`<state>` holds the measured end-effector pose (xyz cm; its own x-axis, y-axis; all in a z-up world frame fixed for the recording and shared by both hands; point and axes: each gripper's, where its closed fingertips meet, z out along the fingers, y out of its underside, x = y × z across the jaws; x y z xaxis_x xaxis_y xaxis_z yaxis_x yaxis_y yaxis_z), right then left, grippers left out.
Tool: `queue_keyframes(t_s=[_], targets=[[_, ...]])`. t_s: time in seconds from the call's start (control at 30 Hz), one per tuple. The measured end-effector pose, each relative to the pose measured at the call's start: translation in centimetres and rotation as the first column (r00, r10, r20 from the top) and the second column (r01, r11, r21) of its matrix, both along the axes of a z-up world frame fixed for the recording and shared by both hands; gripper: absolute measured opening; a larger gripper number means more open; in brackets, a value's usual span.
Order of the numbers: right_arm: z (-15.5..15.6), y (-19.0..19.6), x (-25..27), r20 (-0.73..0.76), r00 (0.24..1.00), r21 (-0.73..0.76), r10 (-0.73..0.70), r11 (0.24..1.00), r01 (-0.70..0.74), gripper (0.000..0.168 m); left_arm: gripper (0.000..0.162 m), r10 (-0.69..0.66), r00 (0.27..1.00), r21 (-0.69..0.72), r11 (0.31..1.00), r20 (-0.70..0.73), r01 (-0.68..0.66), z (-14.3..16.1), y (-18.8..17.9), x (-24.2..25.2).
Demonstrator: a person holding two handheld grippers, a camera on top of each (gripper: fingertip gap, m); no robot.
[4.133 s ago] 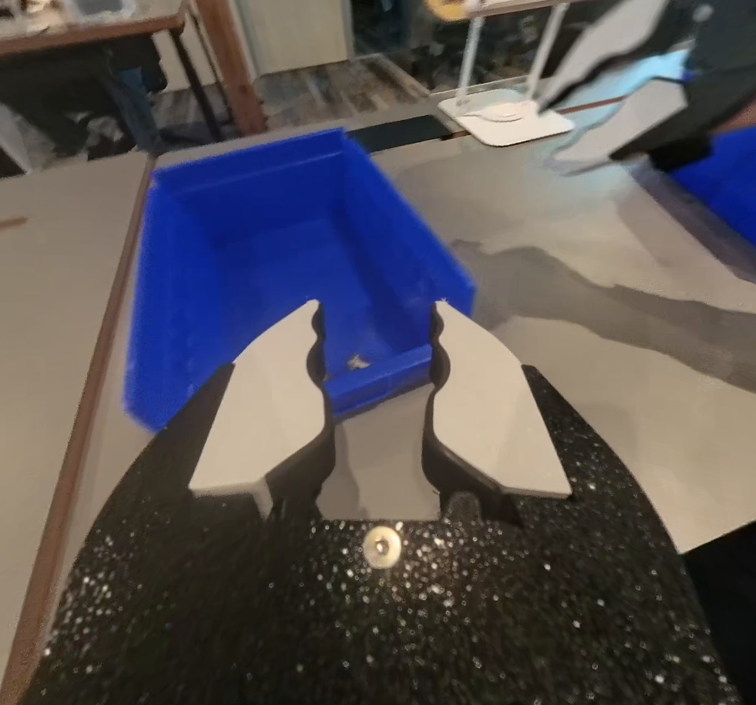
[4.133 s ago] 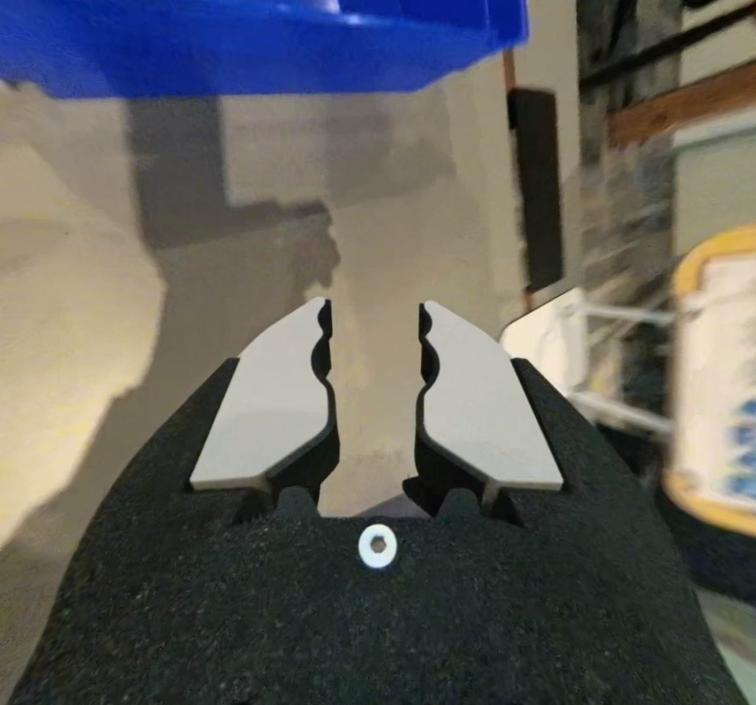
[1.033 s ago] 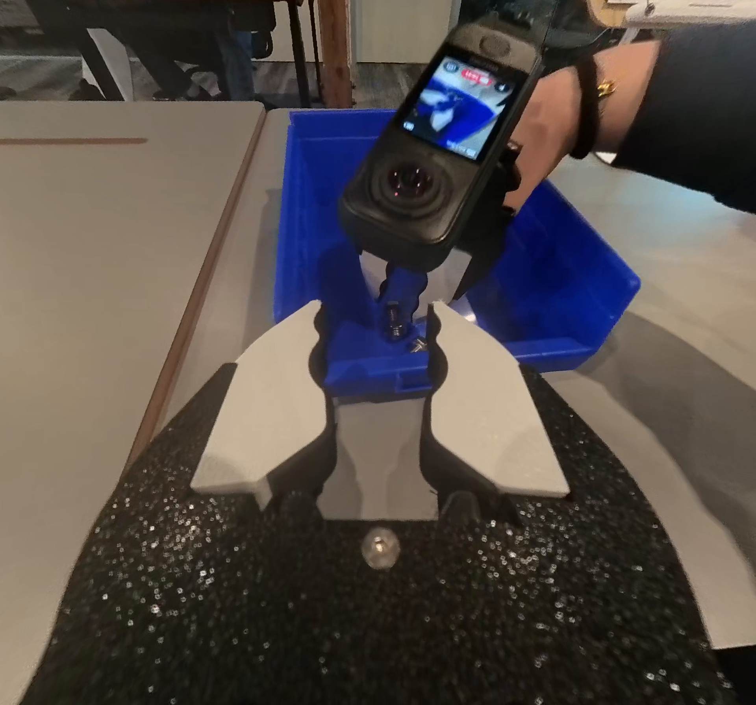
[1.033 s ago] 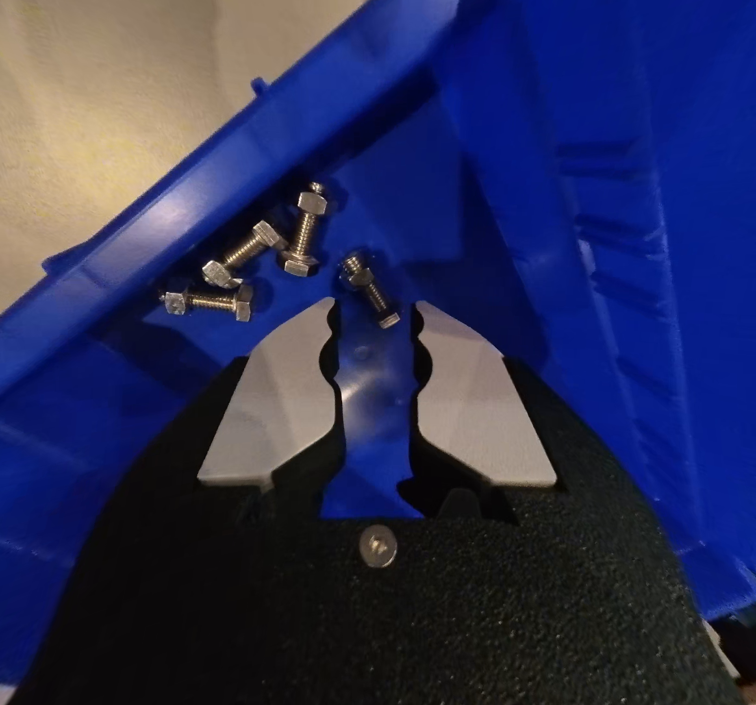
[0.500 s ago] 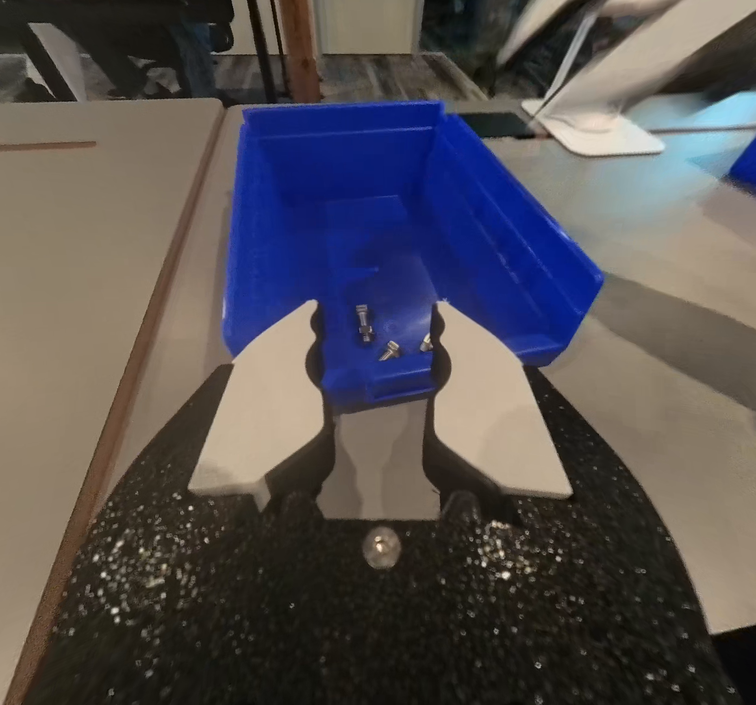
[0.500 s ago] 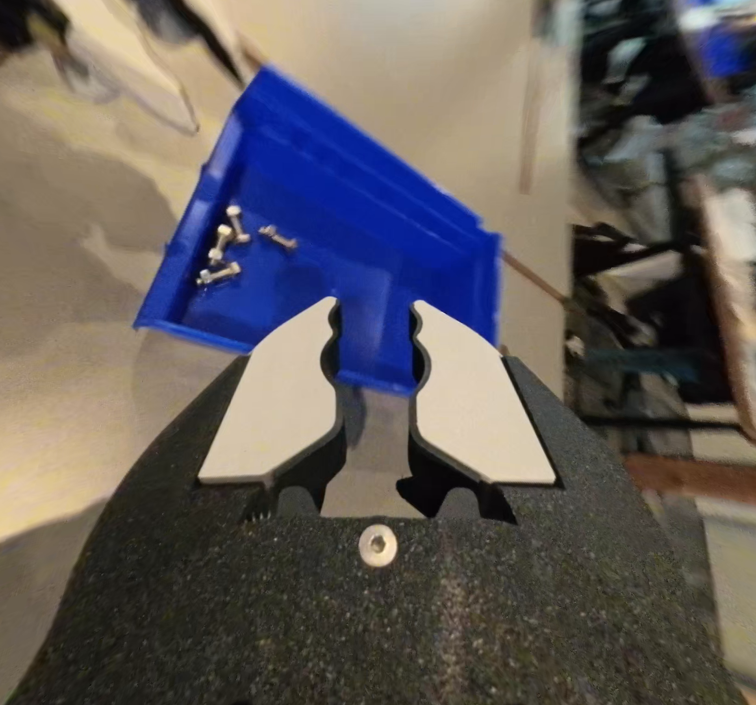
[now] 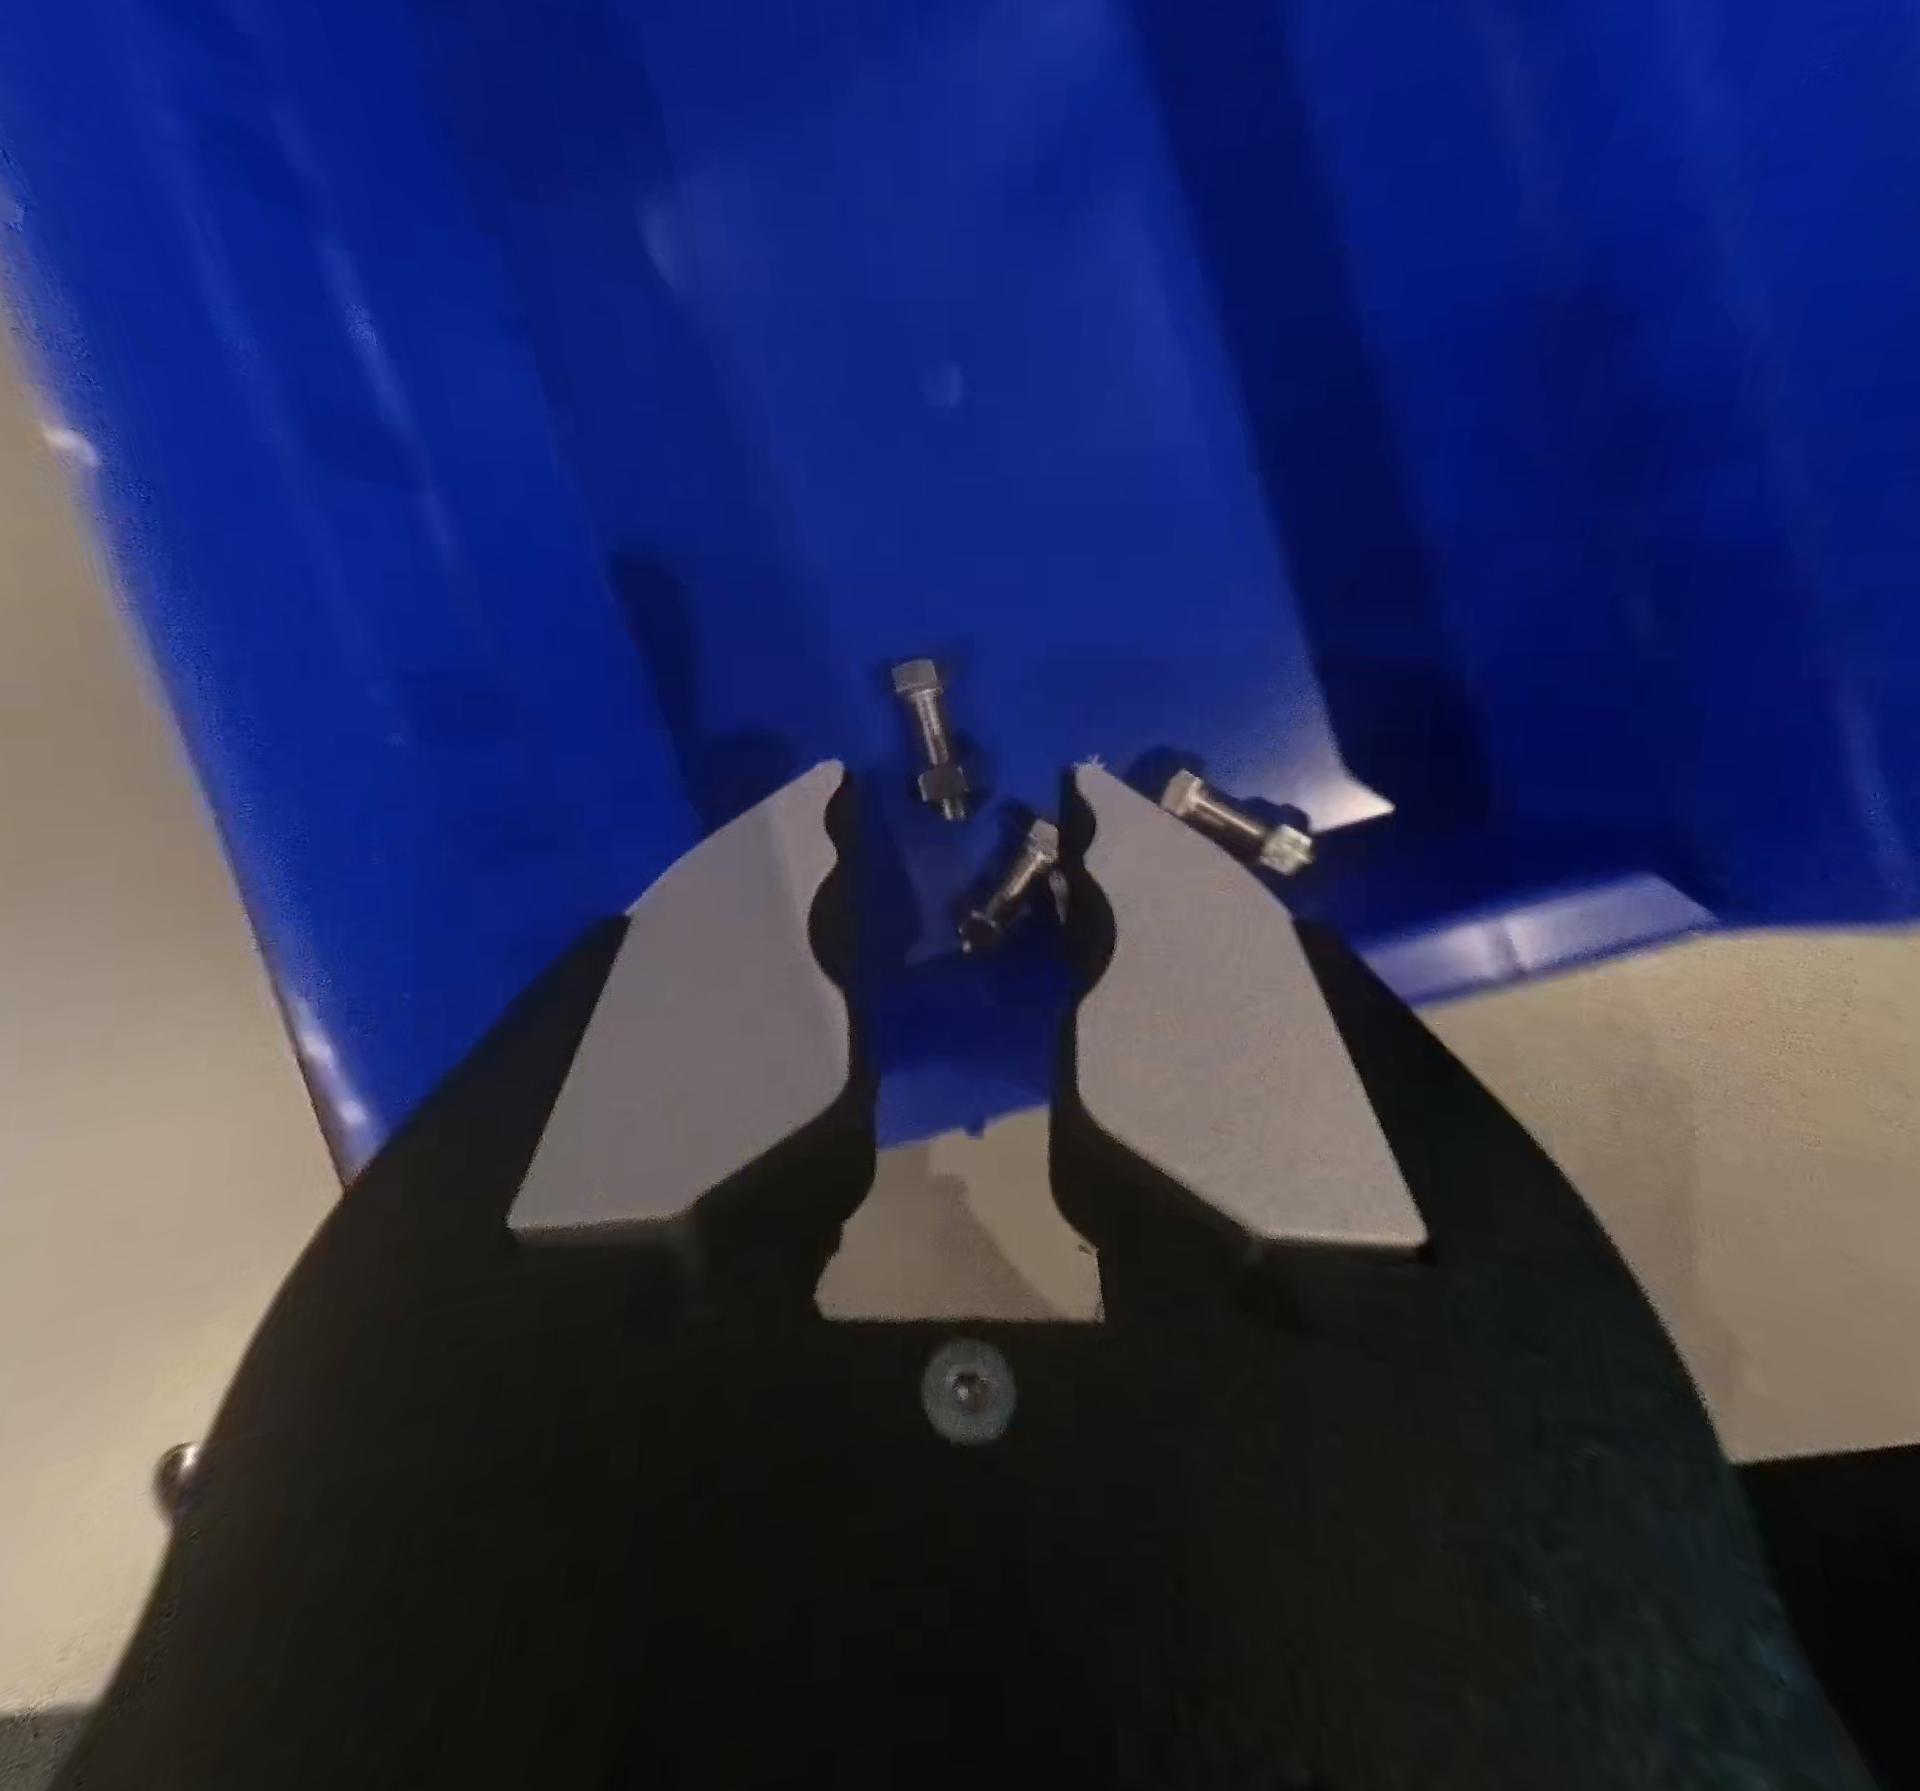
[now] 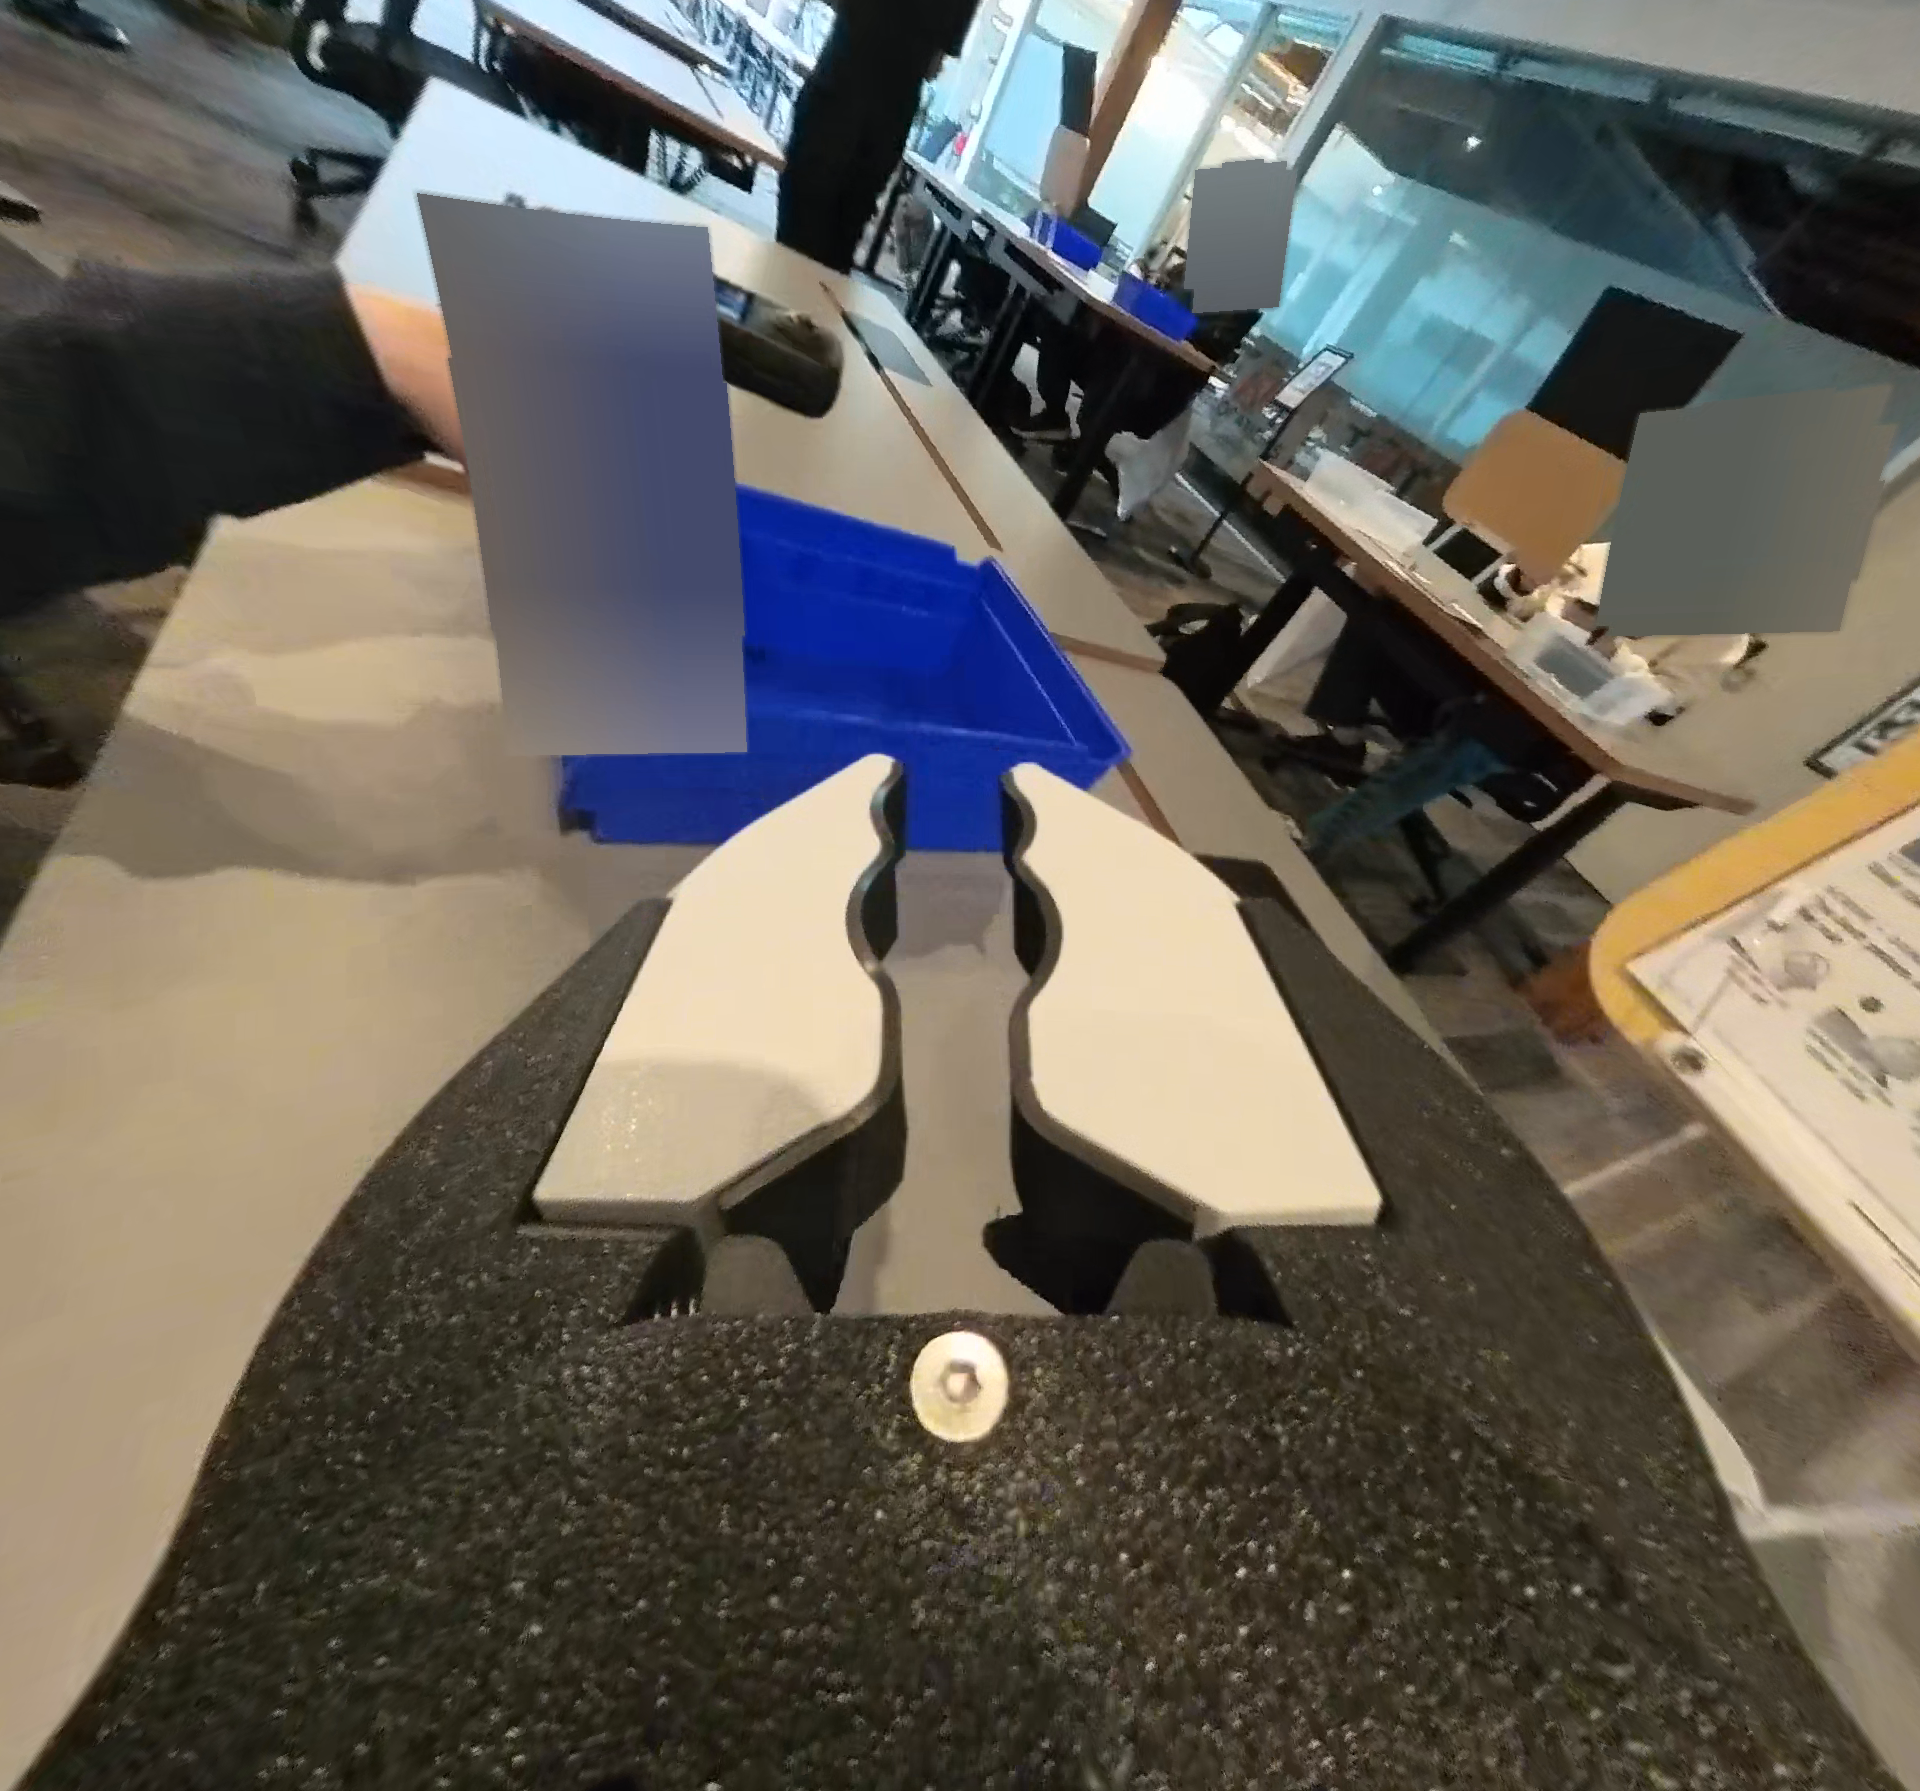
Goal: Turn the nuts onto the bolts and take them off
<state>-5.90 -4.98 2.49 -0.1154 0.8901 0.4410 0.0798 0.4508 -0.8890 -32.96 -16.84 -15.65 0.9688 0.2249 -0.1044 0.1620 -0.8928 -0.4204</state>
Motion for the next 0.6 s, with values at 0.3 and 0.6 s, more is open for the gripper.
queue_keyframes(t_s=[0.3, 0.6], targets=[[-2.7, 2.5, 2.6, 0.029, 0.997, 0.027, -0.068, 0.997, 0.067, 0.018, 0.033, 0.087, 0.996, -0.226, 0.971, 0.011, -0.082, -2.8, 0.3, -1.2], [-2.7, 4.6, 5.4, -0.026, 0.995, -0.063, -0.101, 0.993, 0.099, 0.017, 0.01, 0.015, 1.0, -0.348, 0.937, -0.006, -0.016, -3.0, 0.9, -1.0]])
